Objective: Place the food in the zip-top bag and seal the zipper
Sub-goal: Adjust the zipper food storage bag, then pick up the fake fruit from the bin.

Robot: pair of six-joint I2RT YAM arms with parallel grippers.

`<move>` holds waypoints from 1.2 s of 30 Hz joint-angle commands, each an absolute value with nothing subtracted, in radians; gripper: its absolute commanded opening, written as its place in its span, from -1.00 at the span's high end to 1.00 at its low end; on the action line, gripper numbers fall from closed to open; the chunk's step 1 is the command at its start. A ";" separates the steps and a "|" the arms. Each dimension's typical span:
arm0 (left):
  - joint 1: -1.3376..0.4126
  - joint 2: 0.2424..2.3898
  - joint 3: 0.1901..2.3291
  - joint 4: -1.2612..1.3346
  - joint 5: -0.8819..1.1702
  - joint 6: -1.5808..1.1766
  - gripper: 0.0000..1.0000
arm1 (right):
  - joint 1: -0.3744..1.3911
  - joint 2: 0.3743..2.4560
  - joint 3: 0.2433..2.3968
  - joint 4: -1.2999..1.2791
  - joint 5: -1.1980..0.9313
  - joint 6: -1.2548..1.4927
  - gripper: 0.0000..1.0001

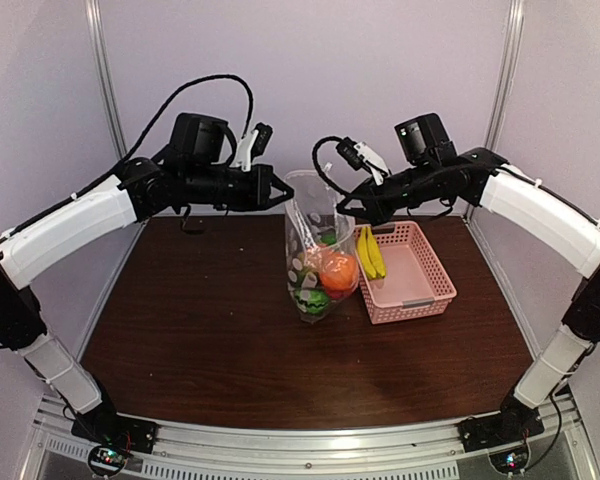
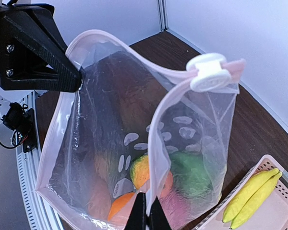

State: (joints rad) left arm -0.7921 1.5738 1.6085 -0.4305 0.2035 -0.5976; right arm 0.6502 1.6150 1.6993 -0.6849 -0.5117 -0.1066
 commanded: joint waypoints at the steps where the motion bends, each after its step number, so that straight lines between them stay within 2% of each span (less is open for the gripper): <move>1: -0.788 1.589 1.647 -0.506 0.165 -0.536 1.00 | 0.654 1.660 1.715 -0.700 -0.545 -0.092 1.00; 4: -0.787 1.523 1.647 -0.487 0.104 -0.519 1.00 | 0.653 1.655 1.790 -0.715 -0.523 -0.109 0.97; 6: -0.787 1.503 1.643 -0.462 0.089 -0.509 1.00 | 0.652 1.647 1.812 -0.710 -0.511 -0.121 0.79; 8: -0.784 1.514 1.630 -0.445 0.103 -0.506 1.00 | 0.648 1.647 1.810 -0.704 -0.510 -0.134 0.47; 9: -0.783 1.529 1.626 -0.450 0.120 -0.507 1.00 | 0.642 1.649 1.805 -0.703 -0.518 -0.134 0.38; 15: -0.782 1.622 1.560 -0.430 0.246 -0.564 1.00 | 0.521 1.668 1.699 -0.617 -0.635 -0.066 0.16; 19: -0.782 1.626 1.514 -0.400 0.251 -0.574 1.00 | 0.428 1.705 1.610 -0.537 -0.531 -0.091 -0.08; 26: -0.782 1.625 1.511 -0.425 0.254 -0.575 1.00 | 0.324 1.928 1.646 -0.538 -0.416 -0.127 -0.14; 36: -0.782 1.598 1.488 -0.431 0.242 -0.583 1.00 | 0.316 2.141 1.768 -0.499 -0.339 -0.094 -0.14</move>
State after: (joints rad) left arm -0.7864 1.6394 1.4994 -0.4652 0.2401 -0.5724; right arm 0.3141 2.1212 1.6981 -0.5426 -0.3862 -0.1253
